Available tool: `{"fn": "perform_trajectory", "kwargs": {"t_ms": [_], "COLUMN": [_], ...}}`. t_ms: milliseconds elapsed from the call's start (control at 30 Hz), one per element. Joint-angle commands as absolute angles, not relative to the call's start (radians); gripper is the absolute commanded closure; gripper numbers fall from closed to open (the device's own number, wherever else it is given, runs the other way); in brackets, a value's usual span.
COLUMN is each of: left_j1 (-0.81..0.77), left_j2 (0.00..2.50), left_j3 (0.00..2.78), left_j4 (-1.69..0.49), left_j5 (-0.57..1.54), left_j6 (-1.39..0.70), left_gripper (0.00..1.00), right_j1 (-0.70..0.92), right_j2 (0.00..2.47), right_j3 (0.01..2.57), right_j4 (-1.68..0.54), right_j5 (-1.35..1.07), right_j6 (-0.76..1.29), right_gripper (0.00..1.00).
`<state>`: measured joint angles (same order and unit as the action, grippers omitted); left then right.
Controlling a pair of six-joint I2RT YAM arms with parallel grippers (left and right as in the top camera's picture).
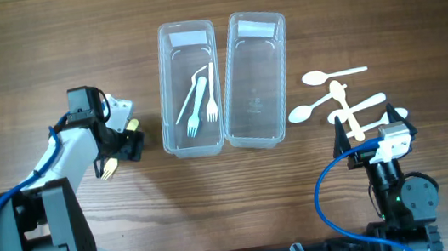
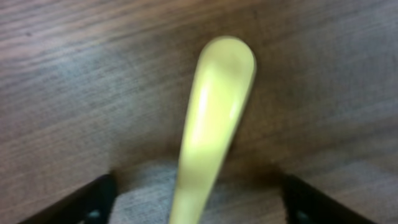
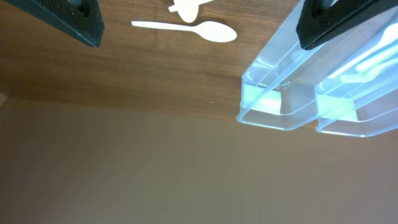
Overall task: Pack container
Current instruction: 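Grasp the yellow fork with the left gripper, then place the yellow fork into the left container and lift away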
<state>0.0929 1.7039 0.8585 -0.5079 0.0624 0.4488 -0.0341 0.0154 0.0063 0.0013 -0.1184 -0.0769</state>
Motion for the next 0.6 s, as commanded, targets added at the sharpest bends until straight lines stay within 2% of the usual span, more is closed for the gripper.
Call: {"fn": "perform_trajectory", "kwargs": {"t_ms": [0, 33, 267, 400, 467, 567], "left_j1": [0.101, 0.101, 0.101, 0.1, 0.082, 0.027], "left_j2": [1.797, 1.794, 1.76, 1.669, 1.626, 1.596], "left_j3": [0.803, 0.804, 0.857, 1.096, 1.259, 1.424], "left_j4": [-0.511, -0.511, -0.525, -0.581, -0.612, -0.623], "left_j5": [0.01, -0.021, -0.092, -0.165, -0.123, 0.056], "left_j6": [0.468, 0.468, 0.468, 0.464, 0.41, 0.288], "left_gripper": [0.77, 0.96, 0.96, 0.96, 0.96, 0.96], "right_j1": [-0.031, -0.031, -0.031, -0.031, -0.031, -0.031], "right_j2": [0.011, 0.011, 0.011, 0.011, 0.011, 0.011], "right_j3": [0.006, 0.006, 0.006, 0.006, 0.006, 0.006], "right_j4": [0.007, 0.007, 0.007, 0.007, 0.007, 0.007], "right_j5": [-0.101, -0.101, -0.101, -0.101, -0.101, -0.101], "right_j6": [-0.078, -0.079, -0.079, -0.079, -0.079, -0.079], "right_gripper": [0.0, 0.0, 0.0, 0.0, 0.0, 0.0]}}
